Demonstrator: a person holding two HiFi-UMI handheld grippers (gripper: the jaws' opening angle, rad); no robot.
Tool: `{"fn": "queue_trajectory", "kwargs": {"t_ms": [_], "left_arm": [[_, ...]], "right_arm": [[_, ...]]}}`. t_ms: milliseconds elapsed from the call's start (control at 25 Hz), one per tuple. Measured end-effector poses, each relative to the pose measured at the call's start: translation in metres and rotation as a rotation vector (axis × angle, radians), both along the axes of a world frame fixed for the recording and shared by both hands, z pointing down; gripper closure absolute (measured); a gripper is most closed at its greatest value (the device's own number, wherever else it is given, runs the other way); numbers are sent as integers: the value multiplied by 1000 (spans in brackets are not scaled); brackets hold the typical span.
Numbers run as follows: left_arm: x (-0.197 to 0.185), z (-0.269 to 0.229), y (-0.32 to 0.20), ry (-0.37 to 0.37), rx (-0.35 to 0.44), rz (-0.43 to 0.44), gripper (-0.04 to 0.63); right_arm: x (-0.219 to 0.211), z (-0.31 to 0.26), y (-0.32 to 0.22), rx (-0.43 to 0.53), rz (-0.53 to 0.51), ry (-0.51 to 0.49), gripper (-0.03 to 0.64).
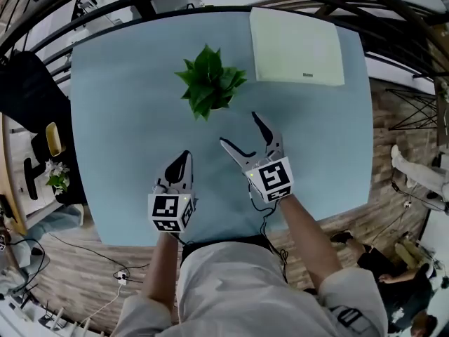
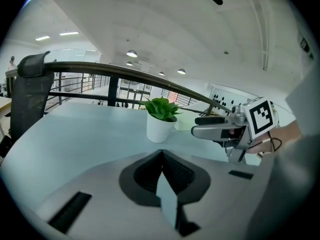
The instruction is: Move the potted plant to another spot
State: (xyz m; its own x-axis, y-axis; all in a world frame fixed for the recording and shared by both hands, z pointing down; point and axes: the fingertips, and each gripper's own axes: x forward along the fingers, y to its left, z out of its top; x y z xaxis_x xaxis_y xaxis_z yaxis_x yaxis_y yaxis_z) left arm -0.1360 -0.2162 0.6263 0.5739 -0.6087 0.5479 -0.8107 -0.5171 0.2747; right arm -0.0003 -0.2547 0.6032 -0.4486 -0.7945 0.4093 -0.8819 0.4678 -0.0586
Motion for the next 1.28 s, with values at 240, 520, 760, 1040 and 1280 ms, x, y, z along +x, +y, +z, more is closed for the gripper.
{"fn": "queue_trajectory", "kwargs": {"t_ms": [240,520,760,1040,1280], "left_arm": [[2,12,-16,14,-4,0,583],[-5,24,-17,19,-37,-11,583],[-13,32,-23,18,-55,-19,583],[-25,40,-25,16,-68,-39,583],[-25,42,-22,14,-72,-54,583]], "right_arm": [[-8,11,-31,0,4,-4,206],[-18,24,-57,-4,-11,3,181],[-20,29,-88,19,15,-14,121],[-37,32,-112,28,11,-71,77],[-39,30,-114,46,-13,-42,74]]}}
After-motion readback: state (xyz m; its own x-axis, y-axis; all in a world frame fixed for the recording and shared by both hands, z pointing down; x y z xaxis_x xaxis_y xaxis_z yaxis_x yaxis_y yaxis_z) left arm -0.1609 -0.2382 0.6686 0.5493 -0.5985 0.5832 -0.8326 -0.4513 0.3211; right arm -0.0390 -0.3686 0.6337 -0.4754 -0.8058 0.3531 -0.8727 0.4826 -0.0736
